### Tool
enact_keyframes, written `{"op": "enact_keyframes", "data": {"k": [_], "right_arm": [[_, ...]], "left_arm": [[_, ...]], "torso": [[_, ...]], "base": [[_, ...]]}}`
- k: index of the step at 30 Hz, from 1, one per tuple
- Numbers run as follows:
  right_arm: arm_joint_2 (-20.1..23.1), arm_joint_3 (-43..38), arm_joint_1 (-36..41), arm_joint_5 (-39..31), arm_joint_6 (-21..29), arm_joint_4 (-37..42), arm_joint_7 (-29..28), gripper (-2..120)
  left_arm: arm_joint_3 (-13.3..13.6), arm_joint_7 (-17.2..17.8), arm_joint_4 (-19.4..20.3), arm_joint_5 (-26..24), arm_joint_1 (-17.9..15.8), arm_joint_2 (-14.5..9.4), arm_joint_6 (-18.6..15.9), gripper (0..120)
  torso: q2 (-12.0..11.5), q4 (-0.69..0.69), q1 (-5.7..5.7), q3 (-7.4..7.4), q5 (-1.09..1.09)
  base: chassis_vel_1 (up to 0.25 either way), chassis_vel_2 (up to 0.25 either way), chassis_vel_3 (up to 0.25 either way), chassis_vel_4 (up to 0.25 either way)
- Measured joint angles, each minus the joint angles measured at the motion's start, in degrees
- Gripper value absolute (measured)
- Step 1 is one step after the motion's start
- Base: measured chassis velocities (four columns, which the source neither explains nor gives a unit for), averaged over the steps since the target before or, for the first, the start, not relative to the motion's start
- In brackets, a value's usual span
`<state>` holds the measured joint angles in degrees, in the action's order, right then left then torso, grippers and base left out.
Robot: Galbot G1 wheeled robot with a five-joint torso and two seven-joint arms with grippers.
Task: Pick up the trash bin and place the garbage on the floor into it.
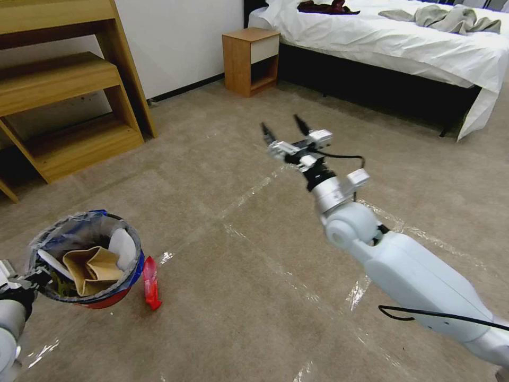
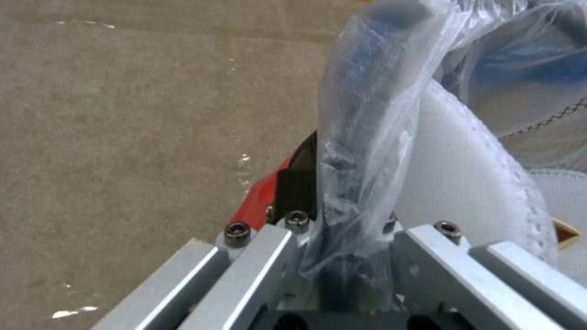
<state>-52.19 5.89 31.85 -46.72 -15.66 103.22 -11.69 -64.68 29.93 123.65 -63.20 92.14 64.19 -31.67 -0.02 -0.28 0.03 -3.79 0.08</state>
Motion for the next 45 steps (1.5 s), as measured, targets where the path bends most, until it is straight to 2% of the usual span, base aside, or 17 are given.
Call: {"op": "enact_keyframes", "data": {"k": [8, 11, 21, 31, 45], "right_arm": [[-0.28, -7.78, 7.03, 5.82, -0.34, -0.98, -3.04, 100], [-0.39, -10.09, 10.49, 7.87, -0.34, -1.36, -4.13, 100], [-0.98, -14.39, 16.79, 9.42, -0.46, -0.84, -4.62, 100], [-0.95, -15.16, 19.97, 11.13, -1.24, -0.40, -4.62, 100], [-0.81, -12.83, 19.49, 9.53, -0.28, -0.07, -4.74, 100]], "left_arm": [[-0.94, -0.46, -1.15, 1.13, -0.37, 1.34, 0.22, 1], [-1.16, -0.84, -1.79, 3.06, -0.18, 2.38, 0.63, 1], [-3.21, -1.11, -1.57, 3.67, 1.06, 3.94, 0.70, 1], [-4.07, -1.20, 0.01, 3.66, 2.31, 5.33, 0.73, 1], [-4.11, -1.70, 0.51, 4.05, 3.04, 6.27, 0.98, 1]], "torso": [[0.00, -0.01, 0.00, 0.00, 0.01], [0.00, 0.00, 0.00, 0.00, 0.00], [0.00, 0.00, 0.00, 0.00, 0.00], [0.00, 0.00, 0.00, 0.00, -0.01], [0.00, 0.01, 0.00, 0.00, 0.00]], "base": [[0.000, 0.000, 0.000, 0.000], [0.000, 0.000, 0.000, 0.000], [0.000, 0.000, 0.000, 0.000], [0.000, 0.000, 0.000, 0.000], [0.000, 0.000, 0.000, 0.000]]}}
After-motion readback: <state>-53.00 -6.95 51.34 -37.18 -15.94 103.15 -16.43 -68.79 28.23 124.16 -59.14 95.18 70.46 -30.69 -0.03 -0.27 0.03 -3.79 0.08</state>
